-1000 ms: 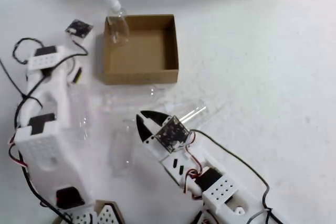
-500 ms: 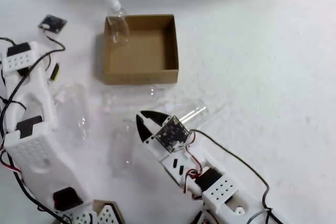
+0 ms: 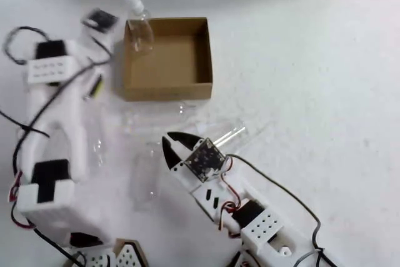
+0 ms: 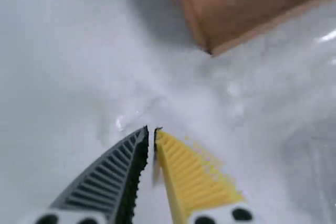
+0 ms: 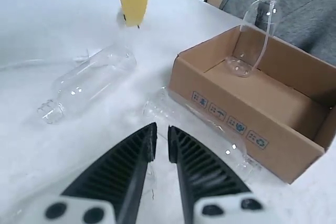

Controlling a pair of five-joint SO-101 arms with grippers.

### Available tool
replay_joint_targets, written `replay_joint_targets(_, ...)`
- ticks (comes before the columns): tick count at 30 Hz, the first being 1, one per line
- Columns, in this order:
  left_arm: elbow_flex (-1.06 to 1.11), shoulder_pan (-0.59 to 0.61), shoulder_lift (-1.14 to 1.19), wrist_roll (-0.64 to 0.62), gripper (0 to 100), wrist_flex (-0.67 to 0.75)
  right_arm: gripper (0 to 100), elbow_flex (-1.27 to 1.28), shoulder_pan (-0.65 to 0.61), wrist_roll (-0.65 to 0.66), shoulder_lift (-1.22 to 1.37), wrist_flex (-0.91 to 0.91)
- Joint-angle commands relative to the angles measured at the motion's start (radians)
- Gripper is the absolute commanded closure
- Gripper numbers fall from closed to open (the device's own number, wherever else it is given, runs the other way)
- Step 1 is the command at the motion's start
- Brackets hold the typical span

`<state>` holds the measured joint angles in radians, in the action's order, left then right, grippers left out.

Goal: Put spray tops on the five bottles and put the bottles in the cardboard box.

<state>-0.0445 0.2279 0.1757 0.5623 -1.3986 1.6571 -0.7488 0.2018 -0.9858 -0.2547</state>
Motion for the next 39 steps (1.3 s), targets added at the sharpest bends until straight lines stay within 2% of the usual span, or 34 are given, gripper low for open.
replay_joint_targets(1, 0.172, -0.119, -0.114, 0.126, 98, 0.094, 98.4, 0.005, 0.004, 0.011, -0.016, 0.002)
replay_joint_targets(5, 0.255, -0.122, -0.114, 0.157, 98, 0.204, 98.4, 0.005, 0.005, 0.011, -0.016, 0.002)
replay_joint_targets(10, 0.265, -0.093, -0.041, 0.161, 98, 0.229, 98.4, 0.005, 0.005, 0.011, -0.016, 0.002)
replay_joint_targets(14, 0.17, -0.059, 0.12, 0.161, 98, 0.226, 98.4, 0.005, 0.005, 0.011, -0.016, 0.002)
replay_joint_targets(19, -0.015, 0.041, 0.272, 0.161, 98, 0.221, 98.4, 0.005, 0.005, 0.011, -0.016, 0.002)
replay_joint_targets(28, -0.247, 0.203, 0.375, 0.164, 98, 0.08, 98.4, 0.005, 0.002, 0.011, -0.016, 0.002)
replay_joint_targets(35, -0.41, 0.259, 0.375, 0.164, 98, -0.044, 98.4, 0.005, 0.002, 0.011, -0.016, 0.002)
replay_joint_targets(37, -0.463, 0.269, 0.375, 0.209, 98, -0.074, 98.4, 0.005, 0.002, 0.011, -0.016, 0.002)
replay_joint_targets(39, -0.523, 0.274, 0.374, 0.338, 98, -0.133, 98.4, 0.005, 0.002, 0.011, -0.016, 0.002)
